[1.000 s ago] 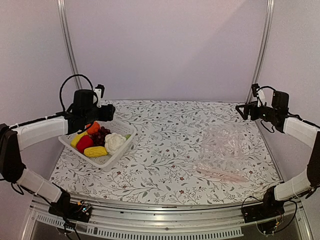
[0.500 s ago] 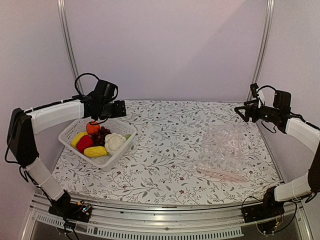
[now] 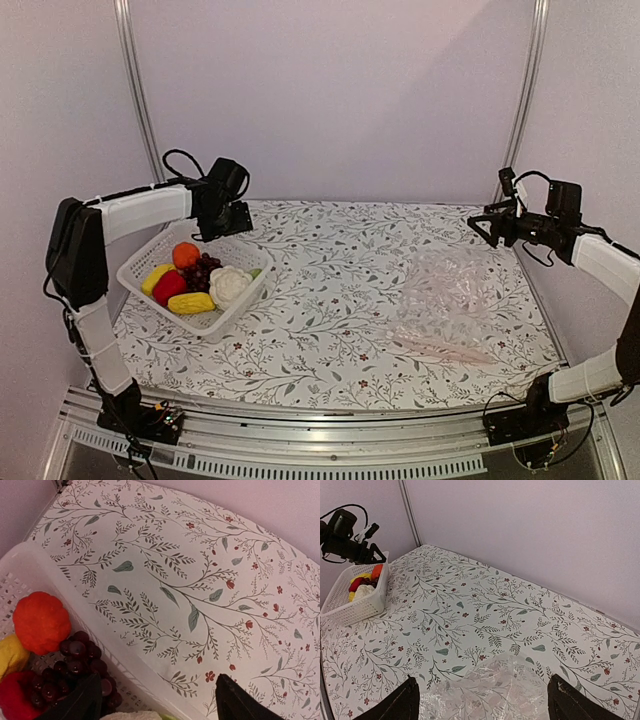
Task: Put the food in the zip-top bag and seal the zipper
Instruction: Adjust the bin at the corner of the board.
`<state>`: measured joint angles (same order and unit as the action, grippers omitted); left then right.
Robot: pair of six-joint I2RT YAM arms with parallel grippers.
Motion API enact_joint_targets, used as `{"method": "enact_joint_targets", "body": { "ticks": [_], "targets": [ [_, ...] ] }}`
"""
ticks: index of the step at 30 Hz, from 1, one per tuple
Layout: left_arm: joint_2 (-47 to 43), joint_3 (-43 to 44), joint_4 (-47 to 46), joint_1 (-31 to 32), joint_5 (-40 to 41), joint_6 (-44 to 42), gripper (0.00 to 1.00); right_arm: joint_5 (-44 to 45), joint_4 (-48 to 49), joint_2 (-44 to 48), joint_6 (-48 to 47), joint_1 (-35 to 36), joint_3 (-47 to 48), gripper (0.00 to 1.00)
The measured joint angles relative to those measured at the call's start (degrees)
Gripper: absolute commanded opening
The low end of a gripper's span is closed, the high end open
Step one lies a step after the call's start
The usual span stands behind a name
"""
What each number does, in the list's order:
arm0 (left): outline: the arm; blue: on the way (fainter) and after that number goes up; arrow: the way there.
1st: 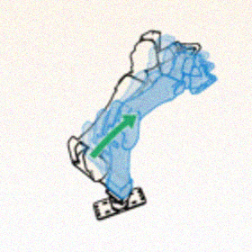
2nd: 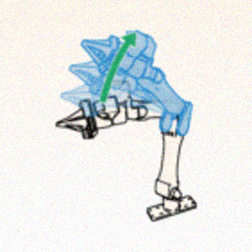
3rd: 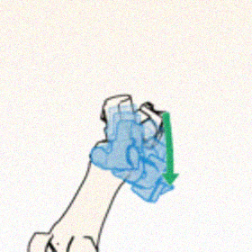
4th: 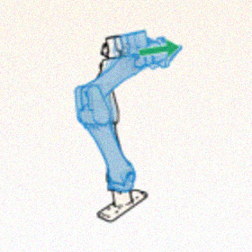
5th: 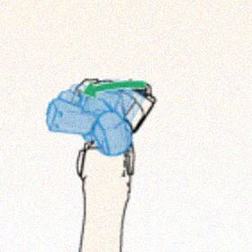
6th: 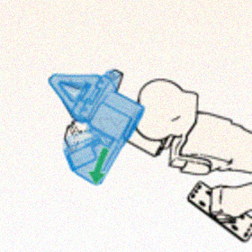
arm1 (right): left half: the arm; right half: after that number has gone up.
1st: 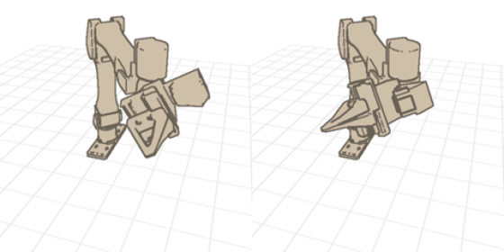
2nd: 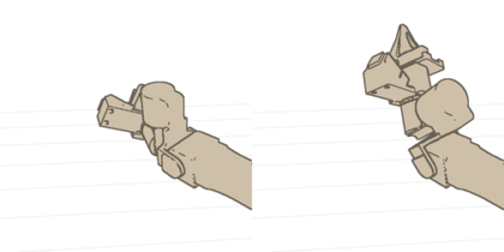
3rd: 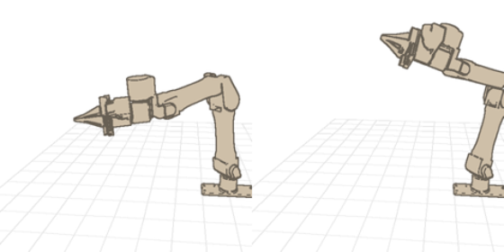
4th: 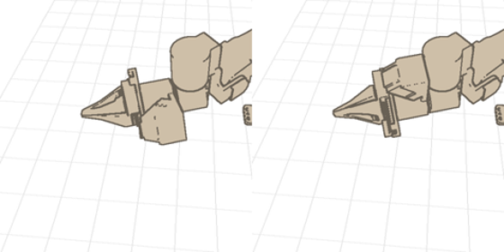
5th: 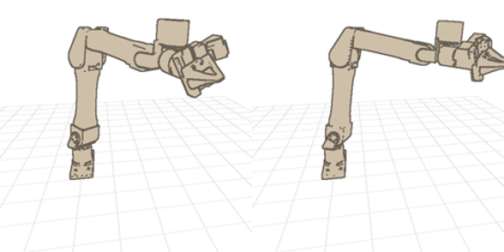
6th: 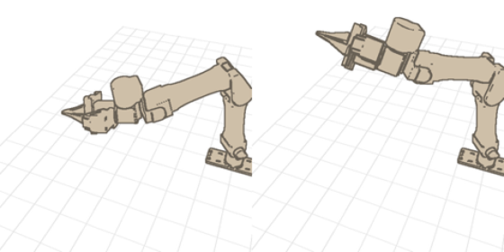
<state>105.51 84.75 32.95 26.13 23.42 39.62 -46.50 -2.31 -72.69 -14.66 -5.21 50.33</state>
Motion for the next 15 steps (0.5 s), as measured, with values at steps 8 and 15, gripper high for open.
{"method": "enact_joint_targets", "body": {
  "ticks": [8, 15],
  "targets": [
    [5.57, 3.37, 5.01, -1.51, -0.81, 3.08, 0.7, -1.14, -0.48, 0.0, -0.42, 0.0, 0.02, 0.87],
    [6.91, 4.76, 5.64, -1.36, -2.78, 3.61, 0.6, -2.34, -1.51, -0.02, -0.79, 0.0, 0.48, 0.86]
  ]
}}
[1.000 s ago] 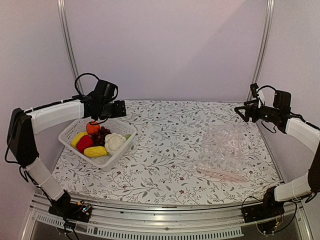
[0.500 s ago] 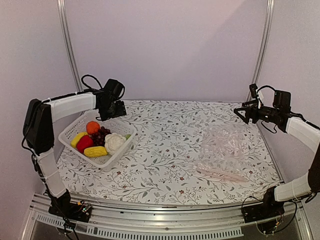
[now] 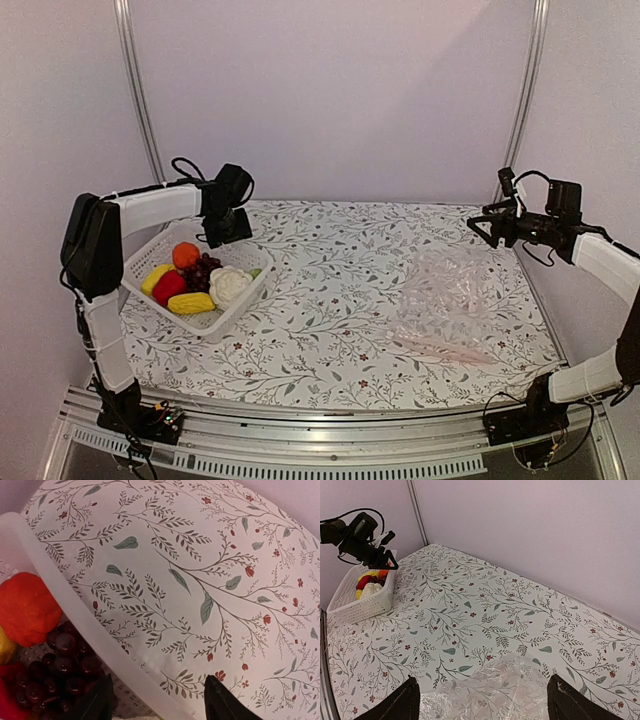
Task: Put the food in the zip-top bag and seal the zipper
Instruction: Adjust the bin at the corner of the board.
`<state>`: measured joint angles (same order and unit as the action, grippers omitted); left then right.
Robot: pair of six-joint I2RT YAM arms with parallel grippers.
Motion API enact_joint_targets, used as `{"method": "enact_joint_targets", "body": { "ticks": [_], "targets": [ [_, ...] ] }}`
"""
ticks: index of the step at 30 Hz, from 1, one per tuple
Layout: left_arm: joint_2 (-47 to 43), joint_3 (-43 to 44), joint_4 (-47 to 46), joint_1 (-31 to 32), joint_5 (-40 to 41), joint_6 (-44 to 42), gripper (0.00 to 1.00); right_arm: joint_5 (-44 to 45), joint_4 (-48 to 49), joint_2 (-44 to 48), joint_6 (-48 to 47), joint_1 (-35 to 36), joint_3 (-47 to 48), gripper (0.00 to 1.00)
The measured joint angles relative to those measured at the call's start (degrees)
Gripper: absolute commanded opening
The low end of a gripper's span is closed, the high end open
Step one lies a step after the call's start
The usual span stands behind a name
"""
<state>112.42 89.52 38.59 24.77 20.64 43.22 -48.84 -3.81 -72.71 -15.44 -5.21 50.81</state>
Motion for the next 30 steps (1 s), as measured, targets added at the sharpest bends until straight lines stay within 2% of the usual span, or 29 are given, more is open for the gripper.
{"method": "enact_joint_targets", "body": {
  "ticks": [8, 15, 23, 27, 30],
  "targets": [
    [1.99, 1.84, 0.63, 2.56, -0.26, -0.04, 0.38, -0.5, -0.13, -0.04, -0.09, 0.0, 0.28, 0.86],
    [2.03, 2.4, 0.59, 8.85, -0.7, -0.02, 0.36, -0.87, -0.39, -0.52, -0.13, 0.0, 0.28, 0.86],
    [2.01, 2.01, -0.5, 19.15, -0.92, 0.98, 0.31, -1.01, -0.9, -0.92, -0.26, 0.0, 0.33, 0.86],
    [2.01, 1.36, -2.73, 23.89, -1.97, 0.81, 0.34, -1.09, -0.94, -1.81, -0.24, 0.0, 0.37, 0.86],
    [2.03, 1.44, -3.91, 27.45, -3.48, -1.14, 0.51, -1.18, -0.94, -2.64, -0.2, 0.0, 0.37, 0.85]
  ]
}}
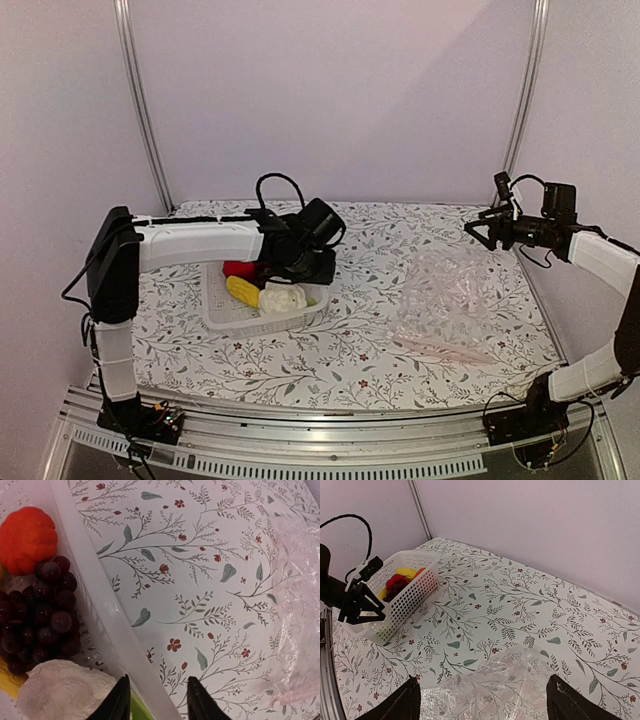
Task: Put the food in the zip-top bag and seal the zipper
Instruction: Adjust the bin at the corner of the board.
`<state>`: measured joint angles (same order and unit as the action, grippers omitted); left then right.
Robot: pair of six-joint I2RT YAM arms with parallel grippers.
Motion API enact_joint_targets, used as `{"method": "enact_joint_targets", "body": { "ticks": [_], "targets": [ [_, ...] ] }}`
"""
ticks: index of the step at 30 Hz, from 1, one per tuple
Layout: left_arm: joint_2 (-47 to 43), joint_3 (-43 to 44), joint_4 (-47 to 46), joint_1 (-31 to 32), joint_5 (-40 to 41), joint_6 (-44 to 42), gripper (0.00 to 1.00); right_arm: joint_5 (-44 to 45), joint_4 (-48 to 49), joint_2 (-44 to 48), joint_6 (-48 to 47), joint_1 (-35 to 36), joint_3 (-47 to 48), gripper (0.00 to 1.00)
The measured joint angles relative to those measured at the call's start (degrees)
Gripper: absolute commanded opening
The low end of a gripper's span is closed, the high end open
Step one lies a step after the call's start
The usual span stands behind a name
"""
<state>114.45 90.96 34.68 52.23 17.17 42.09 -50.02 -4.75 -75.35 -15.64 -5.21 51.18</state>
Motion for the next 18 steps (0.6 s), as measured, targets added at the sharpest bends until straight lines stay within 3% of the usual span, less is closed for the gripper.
{"method": "enact_joint_targets", "body": {
  "ticks": [3, 6, 11, 18],
  "targets": [
    [-0.02, 1.31, 0.94, 2.71, 0.79, -2.75, 0.68, -0.11, -0.02, -0.81, 0.22, 0.0, 0.07, 0.85],
    [-1.42, 1.99, 2.54, 3.76, 5.14, -5.16, 0.75, -0.13, -0.22, -1.07, 0.42, 0.0, 0.09, 0.85],
    [-11.52, -3.56, 5.14, 0.02, 12.11, -6.19, 0.77, -0.15, -0.28, -1.07, 0.44, 0.0, 0.22, 0.85],
    [-25.92, -20.76, 4.94, -17.33, 10.82, -2.89, 0.7, -0.28, -0.39, -1.07, 0.42, 0.0, 0.33, 0.85]
  ]
}}
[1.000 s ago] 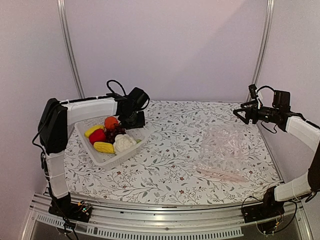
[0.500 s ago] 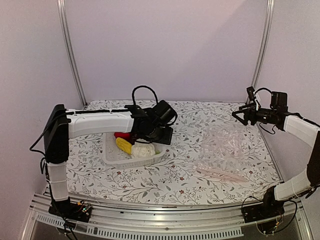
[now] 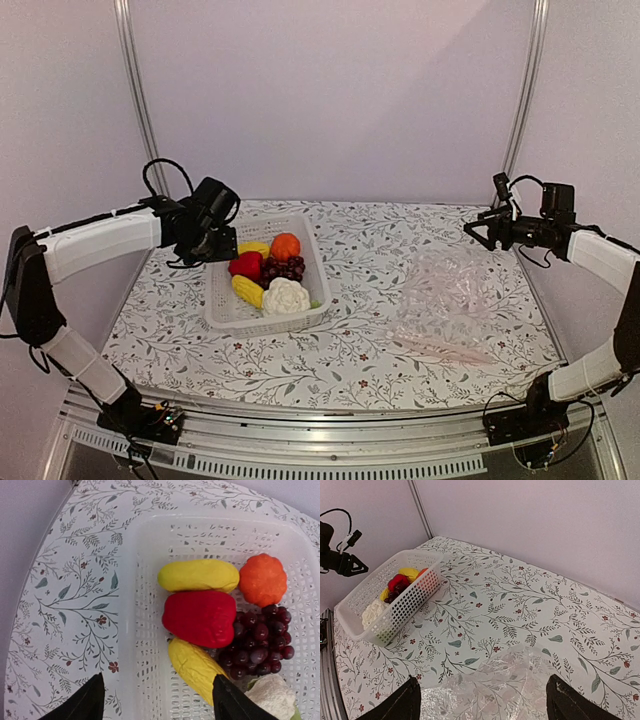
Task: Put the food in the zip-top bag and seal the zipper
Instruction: Adjust the bin at the corner of the board.
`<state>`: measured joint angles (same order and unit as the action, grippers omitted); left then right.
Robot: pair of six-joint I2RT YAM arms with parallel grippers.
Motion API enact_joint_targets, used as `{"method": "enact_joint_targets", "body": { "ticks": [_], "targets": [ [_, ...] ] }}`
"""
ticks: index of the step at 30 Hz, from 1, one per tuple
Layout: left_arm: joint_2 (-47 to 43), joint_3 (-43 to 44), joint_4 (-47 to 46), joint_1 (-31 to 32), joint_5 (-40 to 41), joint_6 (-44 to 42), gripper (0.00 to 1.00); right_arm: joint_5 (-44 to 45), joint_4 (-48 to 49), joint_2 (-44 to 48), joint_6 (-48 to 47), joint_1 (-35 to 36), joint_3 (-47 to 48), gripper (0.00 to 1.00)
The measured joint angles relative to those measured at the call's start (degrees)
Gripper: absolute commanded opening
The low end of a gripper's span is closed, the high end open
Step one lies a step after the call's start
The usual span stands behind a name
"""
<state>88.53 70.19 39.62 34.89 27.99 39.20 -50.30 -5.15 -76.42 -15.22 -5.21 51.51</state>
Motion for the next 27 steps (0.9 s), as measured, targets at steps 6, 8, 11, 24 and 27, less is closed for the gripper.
{"method": "enact_joint_targets", "body": {
  "ticks": [6, 8, 11, 24, 27],
  "targets": [
    [-1.7, -10.6, -1.11, -5.33, -6.47, 2.25, 0.56, -0.28, -0.46, -0.33, -0.02, 0.0, 0.74, 0.84],
    [-1.53, -11.3, -1.42, -5.77, -7.93, 2.78, 0.5, -0.5, -0.5, -0.57, -0.02, 0.0, 0.74, 0.84],
    [-0.74, -11.37, -2.89, -6.67, -9.49, 2.47, 0.4, -0.72, -0.85, -0.79, -0.02, 0.0, 0.74, 0.83],
    [4.22, -11.04, -9.92, -9.2, -10.88, -6.56, 0.2, 5.49, -14.19, 2.38, -10.51, 6.21, 5.38, 0.65],
    [4.83, -10.56, -11.52, -9.31, -11.52, -8.31, 0.18, 9.57, -18.62, 6.69, -16.04, 12.63, 1.44, 0.63]
  ]
}}
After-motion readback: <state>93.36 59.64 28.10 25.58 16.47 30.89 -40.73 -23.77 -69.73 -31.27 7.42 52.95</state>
